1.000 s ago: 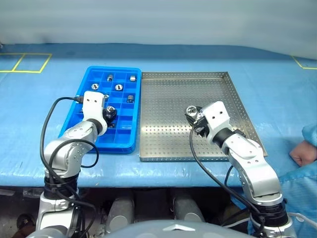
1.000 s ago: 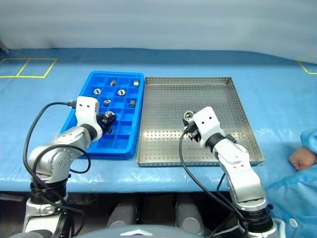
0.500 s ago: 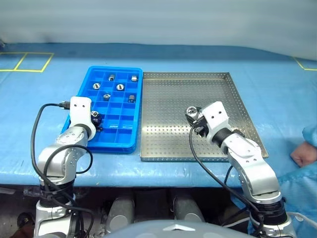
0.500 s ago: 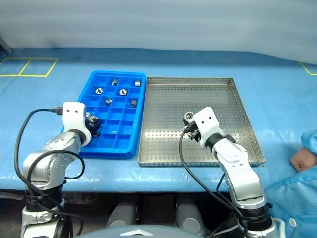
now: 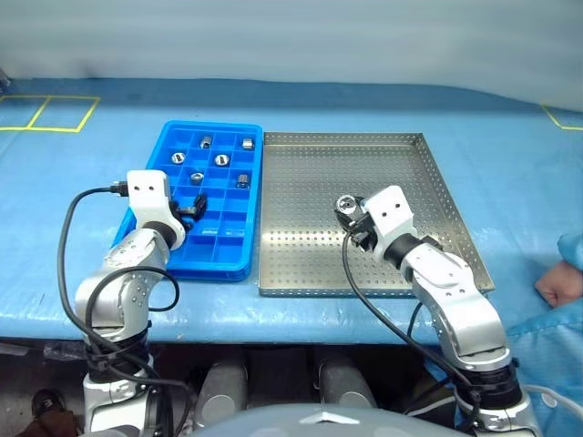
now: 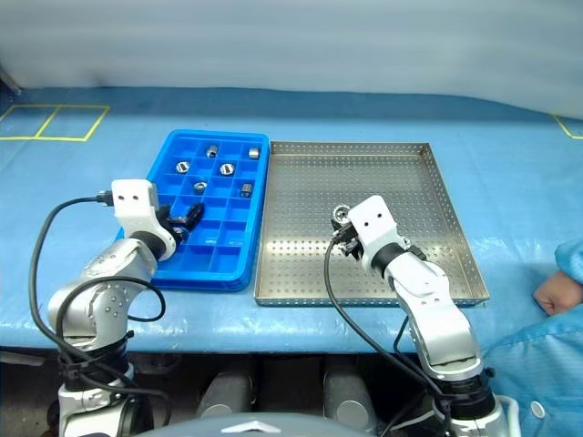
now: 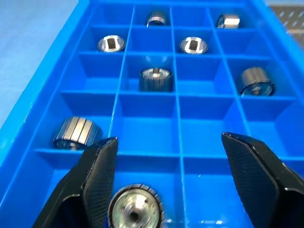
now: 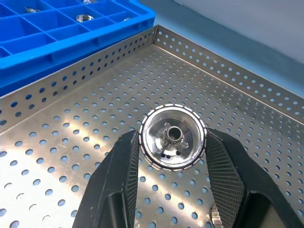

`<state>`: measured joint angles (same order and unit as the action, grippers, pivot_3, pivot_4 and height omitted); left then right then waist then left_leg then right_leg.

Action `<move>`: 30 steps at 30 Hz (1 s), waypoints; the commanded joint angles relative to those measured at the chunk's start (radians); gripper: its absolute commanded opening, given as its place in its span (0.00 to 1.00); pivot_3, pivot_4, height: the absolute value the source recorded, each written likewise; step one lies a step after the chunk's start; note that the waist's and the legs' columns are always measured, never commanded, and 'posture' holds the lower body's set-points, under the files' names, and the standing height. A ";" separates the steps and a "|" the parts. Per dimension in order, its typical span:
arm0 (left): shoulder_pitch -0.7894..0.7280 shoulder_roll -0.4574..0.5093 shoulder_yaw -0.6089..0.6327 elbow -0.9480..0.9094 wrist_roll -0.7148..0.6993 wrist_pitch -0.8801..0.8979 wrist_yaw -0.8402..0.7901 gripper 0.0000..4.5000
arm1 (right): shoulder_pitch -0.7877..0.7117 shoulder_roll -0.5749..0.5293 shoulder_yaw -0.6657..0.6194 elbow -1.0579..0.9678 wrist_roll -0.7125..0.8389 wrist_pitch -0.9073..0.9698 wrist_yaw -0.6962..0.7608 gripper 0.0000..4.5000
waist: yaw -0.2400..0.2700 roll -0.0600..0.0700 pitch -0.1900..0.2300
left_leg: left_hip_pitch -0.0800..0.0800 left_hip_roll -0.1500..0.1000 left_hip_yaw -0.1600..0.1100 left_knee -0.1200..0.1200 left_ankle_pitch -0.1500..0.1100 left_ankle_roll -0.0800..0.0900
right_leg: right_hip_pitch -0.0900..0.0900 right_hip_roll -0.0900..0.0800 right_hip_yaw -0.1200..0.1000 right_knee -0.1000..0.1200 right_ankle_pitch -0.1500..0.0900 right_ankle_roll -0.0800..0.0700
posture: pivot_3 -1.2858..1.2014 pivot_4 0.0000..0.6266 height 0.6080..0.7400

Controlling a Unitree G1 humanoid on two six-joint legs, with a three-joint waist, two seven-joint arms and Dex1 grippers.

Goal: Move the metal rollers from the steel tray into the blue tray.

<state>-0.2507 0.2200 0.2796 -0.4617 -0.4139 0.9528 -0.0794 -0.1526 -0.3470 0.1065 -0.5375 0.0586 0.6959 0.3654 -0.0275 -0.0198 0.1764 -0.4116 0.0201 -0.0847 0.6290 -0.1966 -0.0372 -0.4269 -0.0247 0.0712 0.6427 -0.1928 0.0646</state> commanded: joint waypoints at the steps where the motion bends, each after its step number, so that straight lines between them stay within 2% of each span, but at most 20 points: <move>1: 0.029 0.059 -0.037 -0.120 -0.113 -0.034 -0.171 0.85 | -0.090 0.062 0.005 0.063 0.040 -0.073 0.006 0.38 | -0.004 0.000 0.000 | 0.000 0.000 0.000 0.000 0.000 0.000 | 0.000 0.000 0.000 0.000 0.000 0.000 | 0.54 0.24 1.00; 4: 0.089 0.140 -0.104 -0.166 -0.132 -0.050 -0.270 0.85 | -0.189 0.114 0.026 0.186 0.055 -0.126 0.028 0.38 | -0.013 0.000 0.000 | 0.001 0.000 0.001 0.000 0.000 0.000 | 0.000 0.000 0.001 0.000 0.000 0.000 | 0.55 0.24 1.00; 10: 0.175 0.255 -0.197 -0.218 -0.096 -0.075 -0.335 0.85 | -0.368 0.194 0.114 0.435 0.136 -0.185 0.221 0.38 | -0.007 0.000 0.000 | 0.001 0.001 0.000 -0.002 0.000 0.000 | 0.000 0.001 0.000 0.000 0.000 -0.001 | 0.57 0.24 1.00; 14: 0.219 0.262 -0.205 -0.234 -0.075 -0.099 -0.311 0.85 | -0.475 0.257 0.155 0.652 0.116 -0.265 0.273 0.38 | 0.006 0.001 0.000 | 0.001 0.001 0.000 -0.002 0.000 0.000 | 0.000 0.001 0.000 0.000 0.000 -0.001 | 0.59 0.24 1.00; 21: 0.319 0.248 -0.148 -0.311 -0.065 -0.135 -0.256 0.85 | -0.641 0.361 0.159 1.042 0.035 -0.474 0.238 0.38 | 0.037 0.001 0.000 | 0.001 0.001 -0.001 -0.003 0.000 0.000 | -0.001 0.001 -0.002 0.000 0.000 -0.002 | 0.63 0.24 1.00; 30: 0.381 0.233 -0.103 -0.361 -0.078 -0.127 -0.200 0.85 | -0.756 0.428 0.081 1.293 0.041 -0.538 0.220 0.38 | 0.084 0.001 0.001 | 0.001 0.001 -0.002 -0.006 0.000 0.000 | -0.002 0.001 -0.003 0.000 -0.002 -0.005 | 0.66 0.24 1.00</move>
<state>0.1333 0.4594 0.1635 -0.7714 -0.4834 0.8385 -0.2869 -0.8726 0.0746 0.2184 0.7503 0.0868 0.1961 0.5926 0.0561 -0.0187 0.1770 -0.4108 0.0215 -0.0864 0.6227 -0.1965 -0.0374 -0.4284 -0.0240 0.0677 0.6427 -0.1948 0.0601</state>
